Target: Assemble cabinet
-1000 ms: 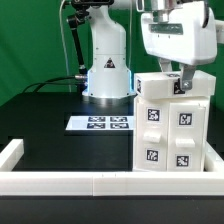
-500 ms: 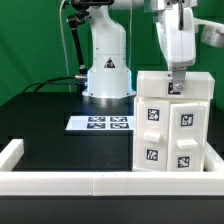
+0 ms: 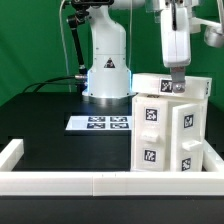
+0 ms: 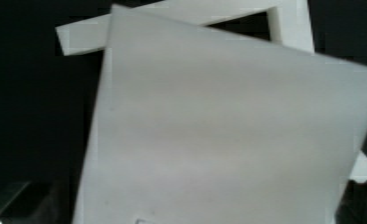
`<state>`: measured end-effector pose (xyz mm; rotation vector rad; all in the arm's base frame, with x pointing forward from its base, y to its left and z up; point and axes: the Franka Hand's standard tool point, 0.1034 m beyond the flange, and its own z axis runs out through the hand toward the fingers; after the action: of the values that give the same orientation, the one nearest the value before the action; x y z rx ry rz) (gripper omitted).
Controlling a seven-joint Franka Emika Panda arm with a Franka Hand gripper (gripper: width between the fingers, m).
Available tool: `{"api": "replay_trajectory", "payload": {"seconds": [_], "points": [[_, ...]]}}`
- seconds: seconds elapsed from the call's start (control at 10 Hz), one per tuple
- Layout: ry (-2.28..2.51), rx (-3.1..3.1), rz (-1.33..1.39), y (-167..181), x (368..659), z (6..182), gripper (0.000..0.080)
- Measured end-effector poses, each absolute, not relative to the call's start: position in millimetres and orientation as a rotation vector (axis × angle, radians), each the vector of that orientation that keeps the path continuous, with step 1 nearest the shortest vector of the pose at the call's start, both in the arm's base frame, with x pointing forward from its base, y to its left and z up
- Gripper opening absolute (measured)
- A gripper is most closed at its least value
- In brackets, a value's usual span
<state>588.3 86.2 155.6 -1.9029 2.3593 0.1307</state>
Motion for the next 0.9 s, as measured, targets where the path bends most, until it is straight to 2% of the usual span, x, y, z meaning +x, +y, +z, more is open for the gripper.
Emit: {"api": "replay_trajectory", "payload": {"seconds": [0.1,0.4,0.8,0.9], "points": [[2.334,-1.908,0.137,86.9,588.6,161.2,0.0792],[2.283,-1.885,0.143,89.9,593.8,183.6,0.0797],[2.171,-2.048,0.150,92.1,591.3,180.2,0.0797],[1.961,-2.272,0.114,94.3,594.7,181.7,0.0797]]}}
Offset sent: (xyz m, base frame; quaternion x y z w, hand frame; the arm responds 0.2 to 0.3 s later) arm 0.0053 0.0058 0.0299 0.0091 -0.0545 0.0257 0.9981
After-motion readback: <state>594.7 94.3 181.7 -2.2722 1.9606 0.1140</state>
